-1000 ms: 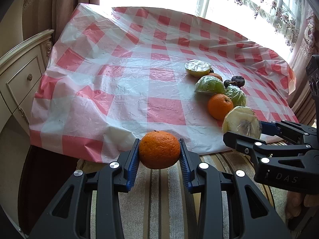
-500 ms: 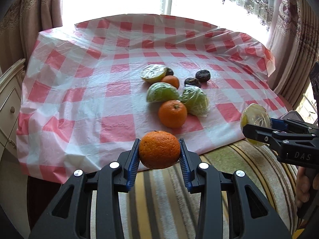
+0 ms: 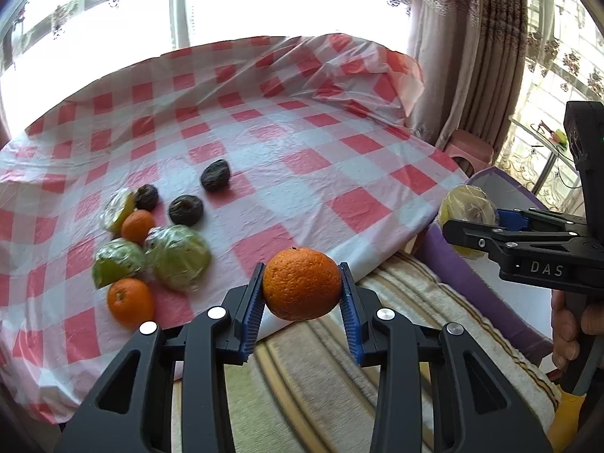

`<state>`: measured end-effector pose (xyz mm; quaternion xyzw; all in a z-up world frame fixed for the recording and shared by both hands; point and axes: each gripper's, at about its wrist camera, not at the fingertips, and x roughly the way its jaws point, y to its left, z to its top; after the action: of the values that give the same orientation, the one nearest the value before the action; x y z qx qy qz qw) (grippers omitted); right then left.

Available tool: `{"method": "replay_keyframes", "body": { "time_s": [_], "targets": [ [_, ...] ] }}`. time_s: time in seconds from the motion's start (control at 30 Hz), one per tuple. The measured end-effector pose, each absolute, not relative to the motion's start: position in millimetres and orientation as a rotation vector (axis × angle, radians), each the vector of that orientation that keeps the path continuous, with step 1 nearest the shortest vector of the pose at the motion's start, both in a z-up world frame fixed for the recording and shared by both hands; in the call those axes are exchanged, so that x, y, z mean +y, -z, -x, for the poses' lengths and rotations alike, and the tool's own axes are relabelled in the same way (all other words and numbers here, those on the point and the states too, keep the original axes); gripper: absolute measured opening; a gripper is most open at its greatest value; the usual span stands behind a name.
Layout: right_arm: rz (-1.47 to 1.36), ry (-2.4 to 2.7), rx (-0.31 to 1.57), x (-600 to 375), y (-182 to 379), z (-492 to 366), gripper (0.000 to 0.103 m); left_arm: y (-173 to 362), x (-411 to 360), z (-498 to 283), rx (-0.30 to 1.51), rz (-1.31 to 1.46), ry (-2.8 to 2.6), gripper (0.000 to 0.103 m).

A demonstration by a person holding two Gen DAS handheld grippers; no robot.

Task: Organize fruits
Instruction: 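Carry the orange and pear half over the white box with both tools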

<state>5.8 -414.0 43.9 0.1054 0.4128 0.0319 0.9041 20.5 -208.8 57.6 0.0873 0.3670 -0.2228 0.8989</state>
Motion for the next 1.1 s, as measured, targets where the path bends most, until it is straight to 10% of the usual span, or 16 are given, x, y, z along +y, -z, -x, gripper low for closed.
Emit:
{"method": "replay_keyframes", "body": {
  "time_s": [1.1],
  "targets": [
    [-0.339,0.359,1.157,-579,55,-14,0.063,32,-457,-20,1.002,-0.642,0.838,0.035]
  ]
}}
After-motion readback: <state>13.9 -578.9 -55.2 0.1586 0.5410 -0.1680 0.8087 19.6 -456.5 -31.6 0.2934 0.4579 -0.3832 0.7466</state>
